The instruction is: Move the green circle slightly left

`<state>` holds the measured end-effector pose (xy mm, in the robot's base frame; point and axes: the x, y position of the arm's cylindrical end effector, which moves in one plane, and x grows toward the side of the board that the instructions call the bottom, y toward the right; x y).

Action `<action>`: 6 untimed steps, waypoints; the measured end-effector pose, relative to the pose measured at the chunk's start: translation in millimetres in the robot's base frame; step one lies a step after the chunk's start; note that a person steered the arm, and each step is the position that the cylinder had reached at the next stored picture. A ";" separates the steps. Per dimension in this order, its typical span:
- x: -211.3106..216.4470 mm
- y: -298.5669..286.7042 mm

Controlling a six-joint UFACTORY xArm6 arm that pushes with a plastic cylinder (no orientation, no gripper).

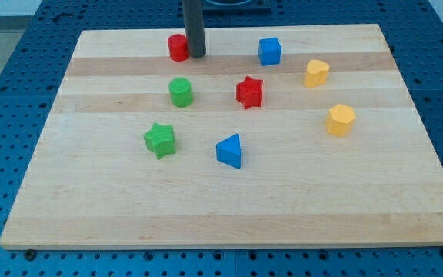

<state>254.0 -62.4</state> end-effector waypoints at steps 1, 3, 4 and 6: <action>-7.1 -9.2; -7.1 -17.6; 13.3 41.9; 80.1 41.2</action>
<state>334.1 -21.3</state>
